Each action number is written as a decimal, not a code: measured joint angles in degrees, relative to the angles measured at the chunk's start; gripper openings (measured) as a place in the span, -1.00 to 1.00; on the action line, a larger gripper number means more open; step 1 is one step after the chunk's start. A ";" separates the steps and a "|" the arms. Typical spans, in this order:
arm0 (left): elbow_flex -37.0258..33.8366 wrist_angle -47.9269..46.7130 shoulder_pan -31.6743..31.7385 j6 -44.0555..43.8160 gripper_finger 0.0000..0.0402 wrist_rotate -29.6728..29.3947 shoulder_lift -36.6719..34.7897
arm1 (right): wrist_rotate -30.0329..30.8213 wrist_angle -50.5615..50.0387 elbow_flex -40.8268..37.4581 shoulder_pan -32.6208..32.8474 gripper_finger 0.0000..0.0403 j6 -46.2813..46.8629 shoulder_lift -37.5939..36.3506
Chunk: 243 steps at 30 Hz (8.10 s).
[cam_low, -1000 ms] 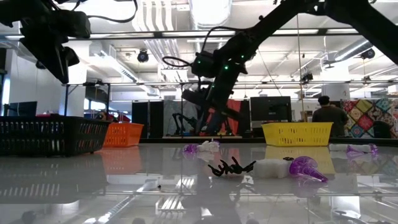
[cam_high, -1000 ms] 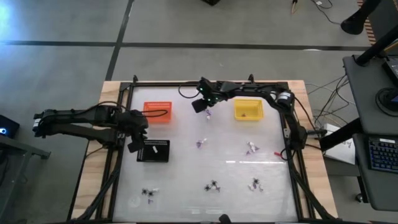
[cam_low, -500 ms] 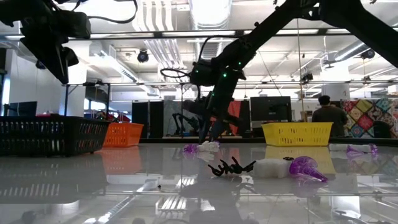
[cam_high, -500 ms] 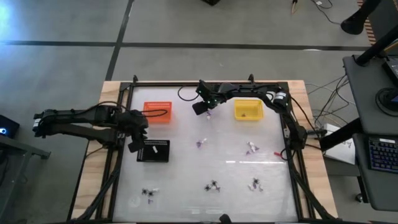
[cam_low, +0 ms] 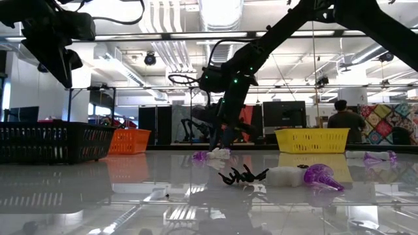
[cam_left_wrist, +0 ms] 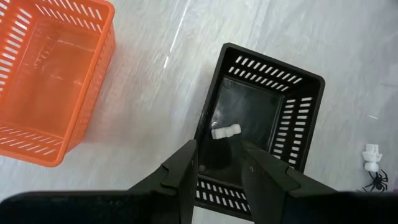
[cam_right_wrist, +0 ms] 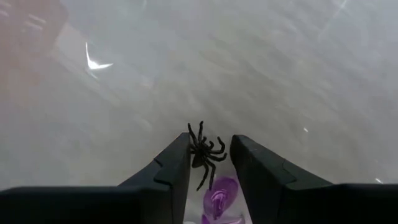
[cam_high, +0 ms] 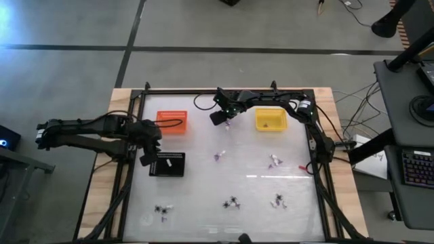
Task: Sort Halloween decoration
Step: Put the black spider toy into the orange bin, then put the violet witch hat into the yellow bin
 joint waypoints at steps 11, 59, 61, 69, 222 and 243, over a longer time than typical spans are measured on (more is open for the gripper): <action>0.00 -0.22 0.00 0.02 -0.51 0.00 -0.44 | -2.22 -0.15 0.42 -0.11 -0.94 -1.77 -0.61; 0.02 -0.43 0.02 0.02 -0.51 -4.55 -4.52 | -3.61 28.29 21.20 10.48 -0.93 18.93 10.06; 0.02 -0.44 0.00 0.02 -0.51 -4.53 -4.57 | -4.53 28.72 21.54 10.51 -0.90 19.15 10.49; 0.02 -0.48 0.00 0.02 -0.51 -4.54 -4.61 | -6.05 29.33 23.65 10.60 -0.69 18.40 12.02; 0.02 -1.75 0.02 1.11 -0.51 -4.42 -5.42 | -6.15 -10.31 -43.70 30.32 -0.95 40.74 -38.84; 0.02 -1.78 0.02 1.11 -0.51 -4.42 -5.44 | 13.65 -19.55 -29.03 15.67 -0.95 24.26 -39.10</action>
